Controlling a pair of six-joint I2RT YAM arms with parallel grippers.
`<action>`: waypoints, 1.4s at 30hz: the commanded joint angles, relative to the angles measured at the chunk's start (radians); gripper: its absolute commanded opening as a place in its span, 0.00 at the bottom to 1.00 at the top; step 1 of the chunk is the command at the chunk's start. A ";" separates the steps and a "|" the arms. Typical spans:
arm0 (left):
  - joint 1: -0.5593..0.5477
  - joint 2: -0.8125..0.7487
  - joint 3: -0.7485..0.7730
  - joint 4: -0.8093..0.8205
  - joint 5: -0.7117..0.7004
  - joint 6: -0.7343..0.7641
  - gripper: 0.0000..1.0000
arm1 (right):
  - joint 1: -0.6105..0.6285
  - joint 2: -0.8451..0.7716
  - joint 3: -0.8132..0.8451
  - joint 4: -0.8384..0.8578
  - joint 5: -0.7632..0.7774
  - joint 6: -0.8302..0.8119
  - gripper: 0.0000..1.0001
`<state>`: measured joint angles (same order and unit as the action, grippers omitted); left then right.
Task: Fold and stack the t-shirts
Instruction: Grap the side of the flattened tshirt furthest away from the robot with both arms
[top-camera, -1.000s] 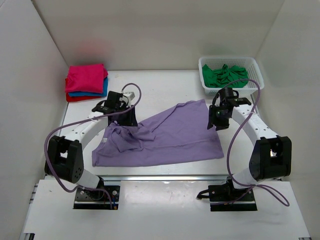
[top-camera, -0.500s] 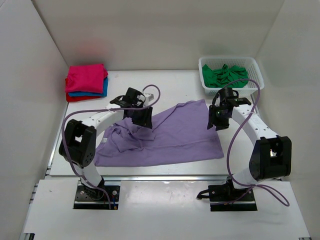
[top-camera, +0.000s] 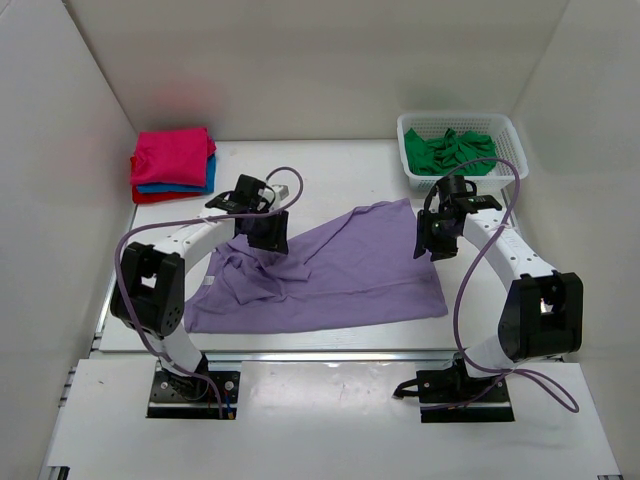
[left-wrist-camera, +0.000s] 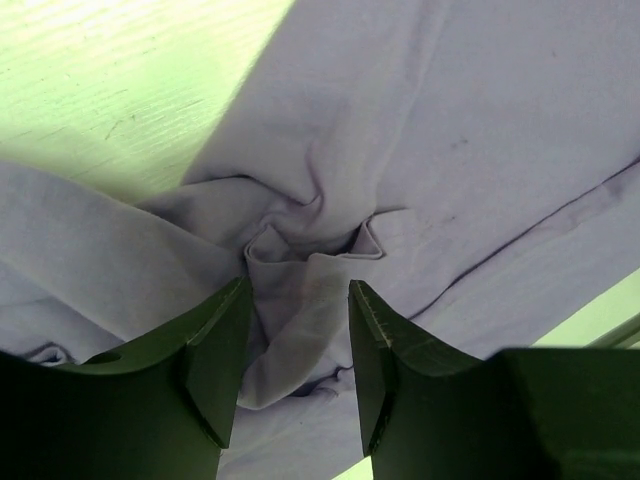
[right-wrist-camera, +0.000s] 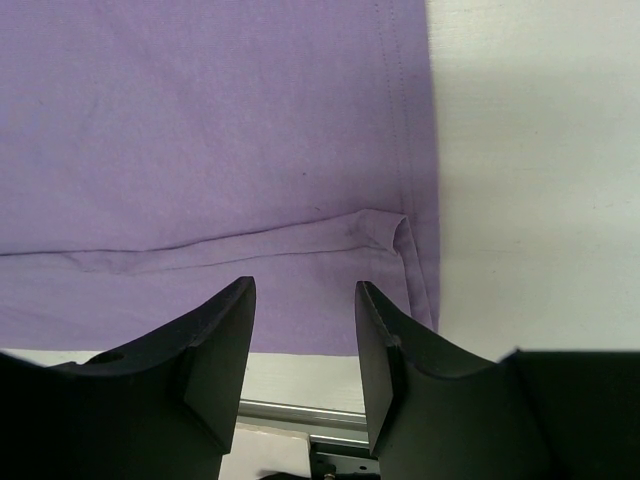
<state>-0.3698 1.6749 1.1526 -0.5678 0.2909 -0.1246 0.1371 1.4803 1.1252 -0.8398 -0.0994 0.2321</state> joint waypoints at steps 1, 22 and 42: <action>-0.020 -0.023 -0.001 0.005 0.014 0.003 0.54 | 0.007 0.000 0.004 0.018 -0.006 -0.005 0.42; 0.008 0.011 0.005 0.057 0.102 -0.027 0.18 | 0.004 0.032 0.015 0.054 0.003 -0.010 0.42; 0.180 -0.184 0.036 0.175 0.090 -0.121 0.00 | 0.013 0.141 0.076 0.320 0.098 0.099 0.42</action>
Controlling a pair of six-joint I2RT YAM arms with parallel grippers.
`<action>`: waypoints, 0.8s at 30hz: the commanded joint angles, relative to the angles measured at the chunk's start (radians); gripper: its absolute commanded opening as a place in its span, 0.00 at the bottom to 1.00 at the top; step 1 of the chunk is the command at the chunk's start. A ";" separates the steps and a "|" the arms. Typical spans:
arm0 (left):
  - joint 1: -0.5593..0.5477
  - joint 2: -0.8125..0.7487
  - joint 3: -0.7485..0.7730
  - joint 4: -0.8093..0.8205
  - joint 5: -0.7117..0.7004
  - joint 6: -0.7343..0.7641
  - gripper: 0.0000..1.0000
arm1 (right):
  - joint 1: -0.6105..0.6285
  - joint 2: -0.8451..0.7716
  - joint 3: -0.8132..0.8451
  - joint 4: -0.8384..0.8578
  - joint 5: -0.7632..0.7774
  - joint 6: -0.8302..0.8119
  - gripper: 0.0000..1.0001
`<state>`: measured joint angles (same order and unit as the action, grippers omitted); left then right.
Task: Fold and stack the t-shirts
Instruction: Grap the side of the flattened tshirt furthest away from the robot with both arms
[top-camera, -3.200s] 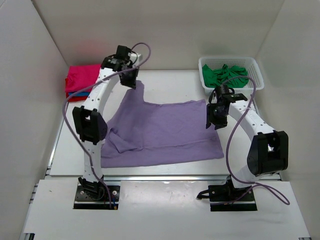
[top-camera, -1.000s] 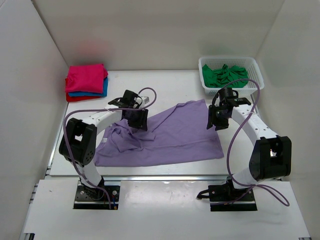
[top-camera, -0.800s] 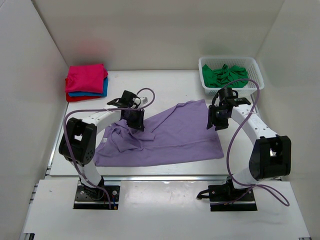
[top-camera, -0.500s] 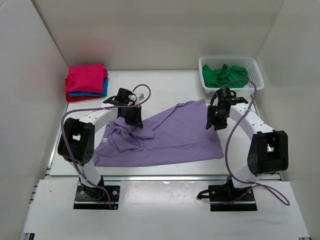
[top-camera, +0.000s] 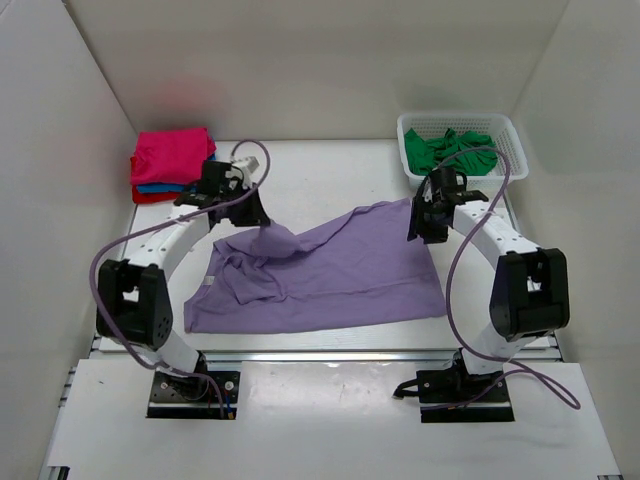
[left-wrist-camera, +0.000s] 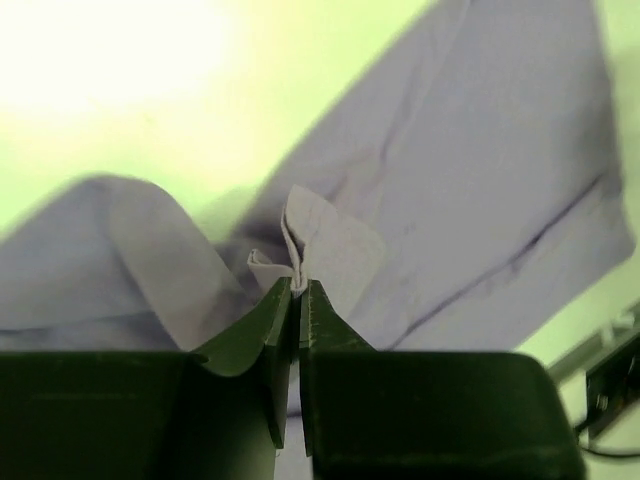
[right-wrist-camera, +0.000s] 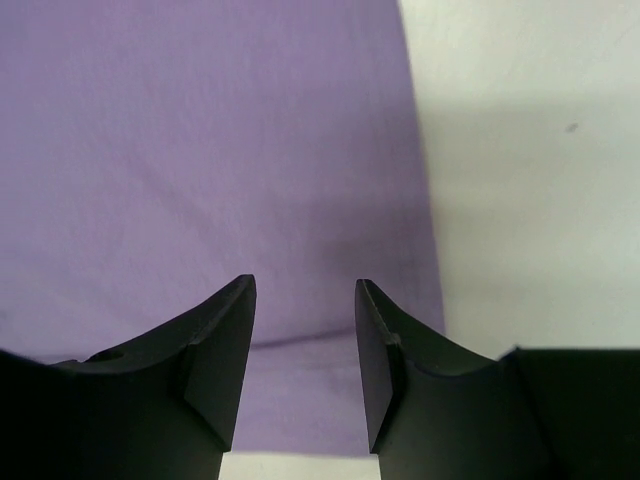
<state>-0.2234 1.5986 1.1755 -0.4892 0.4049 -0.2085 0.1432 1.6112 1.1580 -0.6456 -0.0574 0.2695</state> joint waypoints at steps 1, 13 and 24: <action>0.044 -0.121 0.006 0.118 -0.029 -0.043 0.00 | 0.010 0.009 0.043 0.129 0.108 0.071 0.42; 0.094 -0.052 0.131 0.201 -0.072 -0.037 0.00 | 0.091 0.156 0.087 0.363 0.320 0.186 0.46; 0.122 0.053 0.305 0.011 -0.169 0.130 0.00 | 0.087 0.352 0.299 0.333 0.386 0.169 0.47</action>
<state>-0.1265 1.6390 1.4525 -0.4267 0.2615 -0.1307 0.2283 1.9343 1.3872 -0.3435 0.2661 0.4263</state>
